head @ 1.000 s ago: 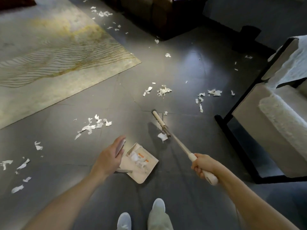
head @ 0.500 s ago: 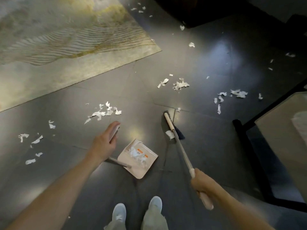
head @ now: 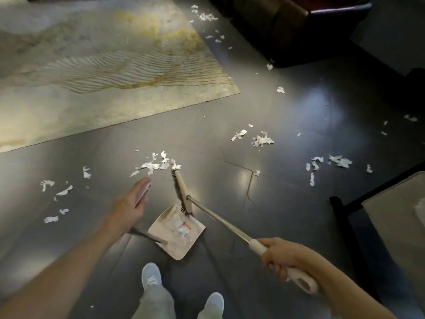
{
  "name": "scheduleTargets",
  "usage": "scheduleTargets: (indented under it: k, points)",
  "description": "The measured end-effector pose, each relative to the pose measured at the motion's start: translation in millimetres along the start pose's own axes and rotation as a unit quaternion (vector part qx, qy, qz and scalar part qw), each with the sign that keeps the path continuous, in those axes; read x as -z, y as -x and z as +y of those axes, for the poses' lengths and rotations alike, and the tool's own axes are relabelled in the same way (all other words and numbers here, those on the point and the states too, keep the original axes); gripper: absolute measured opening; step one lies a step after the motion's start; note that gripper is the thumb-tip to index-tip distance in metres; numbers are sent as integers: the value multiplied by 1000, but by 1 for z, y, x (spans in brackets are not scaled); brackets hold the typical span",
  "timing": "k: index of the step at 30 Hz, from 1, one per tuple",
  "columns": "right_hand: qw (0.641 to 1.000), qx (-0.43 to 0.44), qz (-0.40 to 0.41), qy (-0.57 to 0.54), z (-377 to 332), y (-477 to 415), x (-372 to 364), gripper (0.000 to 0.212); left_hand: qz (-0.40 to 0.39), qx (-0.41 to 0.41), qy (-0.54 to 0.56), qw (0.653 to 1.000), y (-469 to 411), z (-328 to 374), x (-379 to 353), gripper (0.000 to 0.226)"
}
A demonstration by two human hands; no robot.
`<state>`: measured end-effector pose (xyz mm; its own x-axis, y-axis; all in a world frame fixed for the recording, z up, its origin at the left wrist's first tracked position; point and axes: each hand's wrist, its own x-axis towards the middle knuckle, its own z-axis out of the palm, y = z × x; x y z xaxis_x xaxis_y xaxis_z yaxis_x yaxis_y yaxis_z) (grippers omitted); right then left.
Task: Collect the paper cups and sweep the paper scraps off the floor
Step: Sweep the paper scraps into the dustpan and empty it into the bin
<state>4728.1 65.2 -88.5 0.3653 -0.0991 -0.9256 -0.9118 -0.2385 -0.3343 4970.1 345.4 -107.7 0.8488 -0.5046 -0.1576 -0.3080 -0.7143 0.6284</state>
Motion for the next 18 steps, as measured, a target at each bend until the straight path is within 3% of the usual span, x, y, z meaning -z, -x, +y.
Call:
scheduleTargets:
  k: [3, 8, 18]
  points:
    - [999, 15, -3, -47, -51, -10, 6, 46, 26, 28, 25, 999, -2, -32, 32, 39]
    - [997, 47, 58, -19, -150, -49, -1, 37, 42, 65, 40, 996, -29, -82, 77, 37]
    - [971, 49, 175, 154, -277, -139, 8, 25, 97, 106, 38, 989, -104, -141, 144, 38]
